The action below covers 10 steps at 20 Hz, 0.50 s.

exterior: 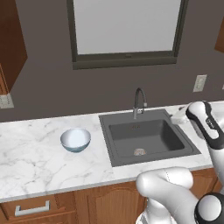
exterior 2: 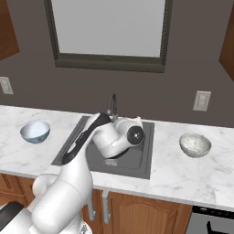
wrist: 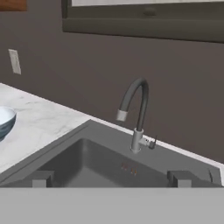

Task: Rinse each bowl for a few seconds and place them down in the sink or on the counter.

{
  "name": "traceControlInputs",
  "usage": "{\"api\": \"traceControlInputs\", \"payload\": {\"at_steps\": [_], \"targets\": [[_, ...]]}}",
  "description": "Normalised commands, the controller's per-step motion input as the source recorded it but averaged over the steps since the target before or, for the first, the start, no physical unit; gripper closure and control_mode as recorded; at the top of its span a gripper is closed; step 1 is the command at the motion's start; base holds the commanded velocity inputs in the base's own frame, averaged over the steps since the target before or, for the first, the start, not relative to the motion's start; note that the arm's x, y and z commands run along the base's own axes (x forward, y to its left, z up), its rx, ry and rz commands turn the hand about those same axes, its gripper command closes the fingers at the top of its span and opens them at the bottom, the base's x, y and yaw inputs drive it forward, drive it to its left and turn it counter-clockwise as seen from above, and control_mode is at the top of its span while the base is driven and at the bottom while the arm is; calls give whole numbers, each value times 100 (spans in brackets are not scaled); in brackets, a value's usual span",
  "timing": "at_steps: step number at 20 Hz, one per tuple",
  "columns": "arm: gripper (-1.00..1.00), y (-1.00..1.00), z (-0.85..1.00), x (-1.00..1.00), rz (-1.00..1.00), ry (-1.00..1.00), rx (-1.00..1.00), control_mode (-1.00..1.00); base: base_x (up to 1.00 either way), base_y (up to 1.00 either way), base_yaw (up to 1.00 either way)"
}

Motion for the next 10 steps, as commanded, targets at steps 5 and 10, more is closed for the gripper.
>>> {"api": "traceControlInputs", "payload": {"at_steps": [5,10], "targets": [[-100,4,-18,25,4,-9,0,-100,0,0,0],[-100,2,-13,30,3,-3,2,-100,0,0,0]]}}
